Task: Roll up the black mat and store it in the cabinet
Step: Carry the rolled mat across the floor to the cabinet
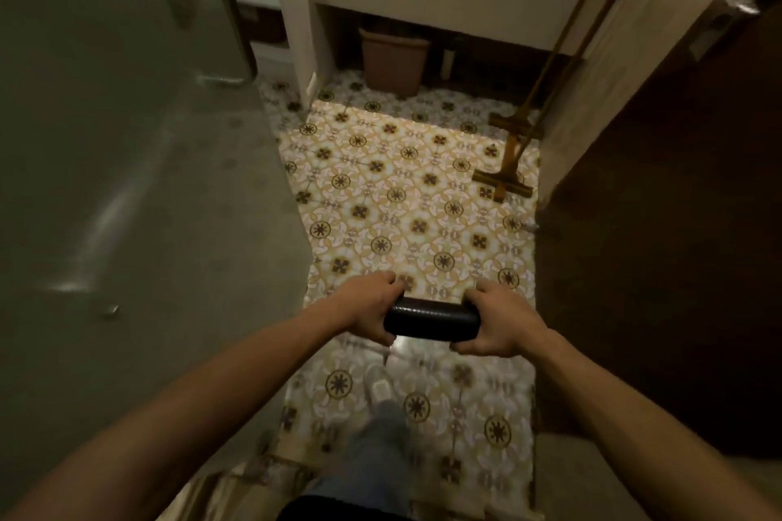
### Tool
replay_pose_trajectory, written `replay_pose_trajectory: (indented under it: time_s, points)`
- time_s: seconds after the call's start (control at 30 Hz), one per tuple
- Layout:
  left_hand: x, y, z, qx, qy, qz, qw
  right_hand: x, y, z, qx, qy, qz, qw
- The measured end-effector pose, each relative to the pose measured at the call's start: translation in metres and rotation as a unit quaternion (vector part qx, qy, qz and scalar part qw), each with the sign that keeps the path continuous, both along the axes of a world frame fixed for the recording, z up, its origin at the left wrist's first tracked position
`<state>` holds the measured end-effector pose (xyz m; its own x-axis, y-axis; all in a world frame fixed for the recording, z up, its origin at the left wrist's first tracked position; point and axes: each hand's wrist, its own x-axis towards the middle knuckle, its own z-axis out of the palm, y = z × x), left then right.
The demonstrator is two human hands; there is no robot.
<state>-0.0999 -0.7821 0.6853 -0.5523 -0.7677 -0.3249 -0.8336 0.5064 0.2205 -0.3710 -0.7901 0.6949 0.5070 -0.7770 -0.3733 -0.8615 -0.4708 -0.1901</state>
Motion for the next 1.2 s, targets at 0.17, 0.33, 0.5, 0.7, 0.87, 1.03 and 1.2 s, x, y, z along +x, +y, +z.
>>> replay_pose_trajectory:
  time_s: [0.17, 0.33, 0.5, 0.7, 0.87, 1.03, 1.2]
  points:
    - [0.006, -0.095, -0.004, 0.027, 0.002, 0.045, 0.999, 0.009, -0.116, -0.004, 0.015, 0.002, 0.029, 0.999]
    - [0.016, -0.181, 0.011, 0.032, -0.013, 0.057, 0.998, 0.021, -0.206, 0.0, 0.026, -0.011, 0.049, 0.998]
    - [0.03, -0.266, 0.009, 0.043, -0.004, 0.096, 0.994, 0.037, -0.313, -0.002, 0.04, -0.014, 0.084, 0.996]
    - [0.053, -0.387, -0.008, 0.059, -0.01, 0.169, 0.984, 0.073, -0.468, -0.025, 0.038, -0.006, 0.15, 0.988]
    - [0.072, -0.46, -0.012, 0.077, -0.009, 0.239, 0.968, 0.105, -0.572, -0.03, 0.066, 0.006, 0.22, 0.973]
    - [0.108, -0.501, -0.019, 0.08, 0.018, 0.305, 0.949, 0.166, -0.656, -0.032, 0.077, 0.032, 0.303, 0.949]
    - [0.177, -0.548, -0.027, 0.094, 0.011, 0.36, 0.928, 0.254, -0.723, -0.044, 0.08, 0.024, 0.365, 0.927]
